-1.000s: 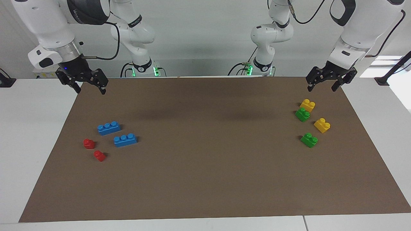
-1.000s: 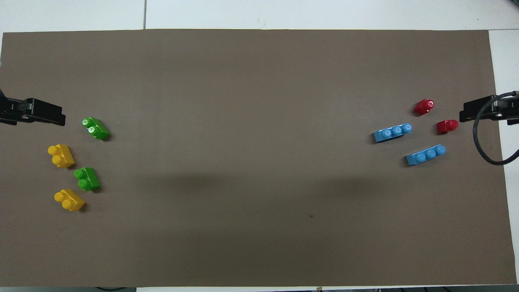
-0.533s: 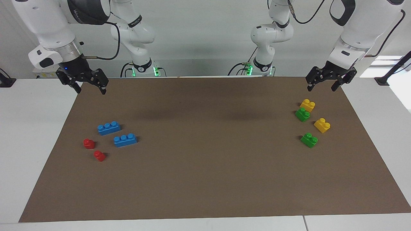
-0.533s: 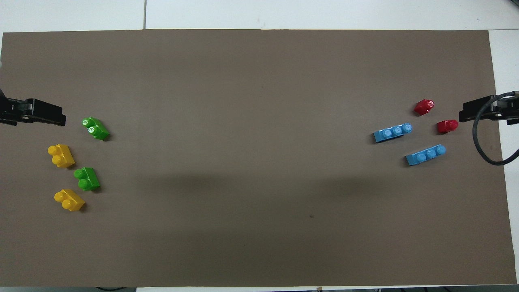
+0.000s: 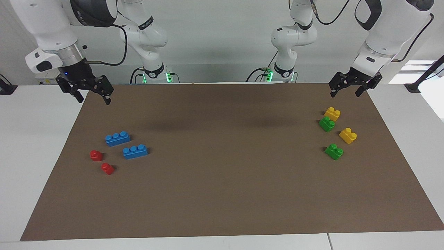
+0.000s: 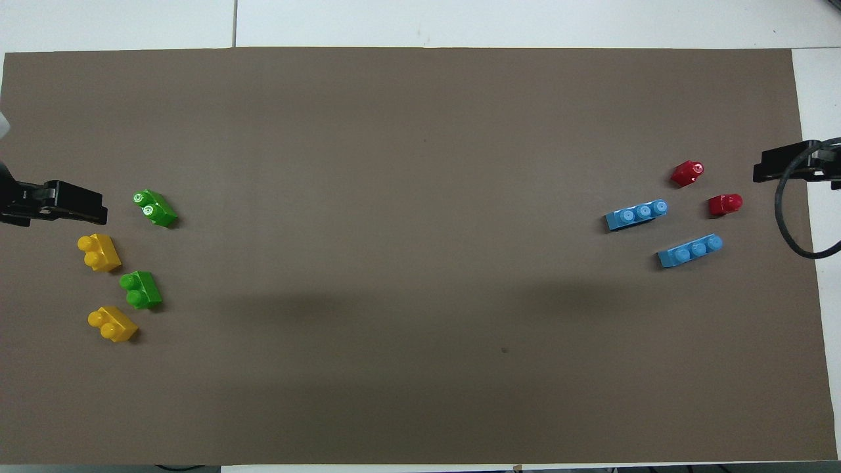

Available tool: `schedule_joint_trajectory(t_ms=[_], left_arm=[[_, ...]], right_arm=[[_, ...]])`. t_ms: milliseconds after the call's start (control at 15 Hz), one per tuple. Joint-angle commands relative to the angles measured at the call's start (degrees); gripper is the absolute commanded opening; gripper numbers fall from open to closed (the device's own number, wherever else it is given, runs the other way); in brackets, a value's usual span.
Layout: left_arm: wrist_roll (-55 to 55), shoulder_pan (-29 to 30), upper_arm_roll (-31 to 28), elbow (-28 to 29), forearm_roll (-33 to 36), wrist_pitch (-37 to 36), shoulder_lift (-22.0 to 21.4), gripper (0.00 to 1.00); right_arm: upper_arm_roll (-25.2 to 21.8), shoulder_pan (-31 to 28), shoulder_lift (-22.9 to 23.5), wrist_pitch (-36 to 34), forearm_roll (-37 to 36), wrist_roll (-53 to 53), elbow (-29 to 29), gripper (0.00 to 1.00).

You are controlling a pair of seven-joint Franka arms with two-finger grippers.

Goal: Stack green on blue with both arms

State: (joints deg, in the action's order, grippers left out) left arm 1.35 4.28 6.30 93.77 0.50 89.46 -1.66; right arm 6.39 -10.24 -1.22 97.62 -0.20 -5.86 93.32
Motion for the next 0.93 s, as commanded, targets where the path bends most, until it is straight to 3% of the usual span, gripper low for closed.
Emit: schedule_joint_trajectory(t_ms=[0,200,400,867], left_arm=[[8.99,1.52,0.12,6.32,-0.68,3.16,-3.95,1.00],[19.01,2.31,0.03,11.25,-0.68,7.48,-5.80,1.00],[27.02,4.24,0.03,13.53,-2.07,9.75,-5.72,1.00],[31.52,6.27,-0.05,17.85,-4.54,19.60,-3.00,1.00]], right_arm=[[0.47,-0.75,-0.89,2.22,-0.41,-5.11,1.69,1.00],[0.47,-0.83,-0.01,2.14,-0.33,-14.31,1.86,1.00],[0.56,-0.40,1.84,3.10,0.63,-30.31,1.86,1.00],[0.47,-1.80,6.75,3.37,11.00,-46.68,2.57,1.00]])
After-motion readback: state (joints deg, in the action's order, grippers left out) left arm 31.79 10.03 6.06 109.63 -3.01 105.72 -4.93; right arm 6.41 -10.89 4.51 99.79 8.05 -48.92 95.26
